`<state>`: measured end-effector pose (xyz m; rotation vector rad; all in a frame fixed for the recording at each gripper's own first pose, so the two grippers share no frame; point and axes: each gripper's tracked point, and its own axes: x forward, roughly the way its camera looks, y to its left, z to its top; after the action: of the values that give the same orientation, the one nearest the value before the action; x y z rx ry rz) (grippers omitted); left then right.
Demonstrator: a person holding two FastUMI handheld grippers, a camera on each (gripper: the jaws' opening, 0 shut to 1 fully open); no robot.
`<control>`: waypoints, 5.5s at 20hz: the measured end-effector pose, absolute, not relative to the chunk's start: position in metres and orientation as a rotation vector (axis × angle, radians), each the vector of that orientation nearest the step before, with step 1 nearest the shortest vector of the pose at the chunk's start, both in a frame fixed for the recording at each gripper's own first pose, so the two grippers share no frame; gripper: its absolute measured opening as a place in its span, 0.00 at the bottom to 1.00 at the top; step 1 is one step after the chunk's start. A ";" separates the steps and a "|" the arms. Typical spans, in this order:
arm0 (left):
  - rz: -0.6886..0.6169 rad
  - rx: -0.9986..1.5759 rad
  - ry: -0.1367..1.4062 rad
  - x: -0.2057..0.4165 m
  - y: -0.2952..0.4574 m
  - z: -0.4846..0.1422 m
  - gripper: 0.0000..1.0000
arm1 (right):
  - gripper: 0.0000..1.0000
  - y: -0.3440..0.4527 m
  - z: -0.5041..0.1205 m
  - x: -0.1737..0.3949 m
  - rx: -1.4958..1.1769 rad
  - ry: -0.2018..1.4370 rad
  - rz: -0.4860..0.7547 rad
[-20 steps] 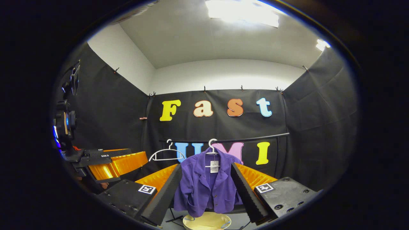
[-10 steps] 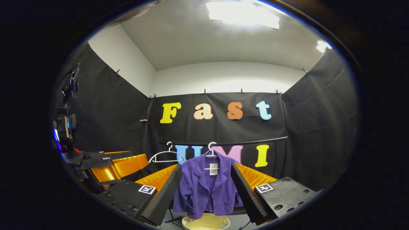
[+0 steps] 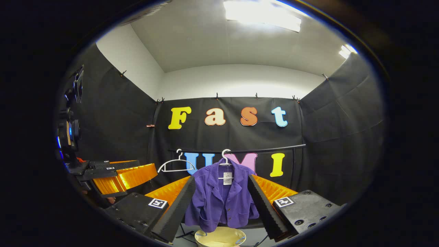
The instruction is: Grasp the clothes on the hanger with both hands and then place them into the laundry hamper below.
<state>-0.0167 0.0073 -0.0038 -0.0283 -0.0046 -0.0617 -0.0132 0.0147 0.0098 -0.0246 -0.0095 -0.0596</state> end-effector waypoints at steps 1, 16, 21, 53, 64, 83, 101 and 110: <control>-0.069 -0.030 -0.003 -0.018 0.010 -0.005 0.94 | 0.97 0.018 0.011 -0.014 -0.023 -0.015 -0.068; -0.048 -0.040 0.026 0.044 0.026 -0.038 0.94 | 0.97 0.001 -0.025 0.056 -0.031 0.007 -0.042; 0.024 -0.035 -0.004 0.119 0.029 -0.052 0.94 | 0.97 -0.036 -0.044 0.124 -0.038 -0.016 0.007; 0.268 -0.016 0.163 0.377 0.057 -0.249 0.83 | 0.97 -0.111 -0.272 0.374 0.057 0.276 0.083; 0.435 -0.113 0.174 0.398 0.082 -0.286 0.71 | 0.59 -0.119 -0.303 0.395 0.045 0.311 0.072; 0.417 -0.132 0.311 0.375 0.104 -0.311 0.05 | 0.14 -0.164 -0.296 0.378 -0.092 0.308 -0.023; 0.627 0.193 0.044 0.345 0.215 -0.139 0.03 | 0.14 -0.221 -0.123 0.415 -0.236 -0.117 -0.208; 0.573 0.202 0.249 0.380 0.237 -0.234 0.03 | 0.14 -0.229 -0.152 0.459 -0.307 -0.115 -0.228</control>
<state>0.3798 0.2374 -0.2344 0.2021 0.2486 0.5726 0.4588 -0.2290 -0.1516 -0.3065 -0.1154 -0.2284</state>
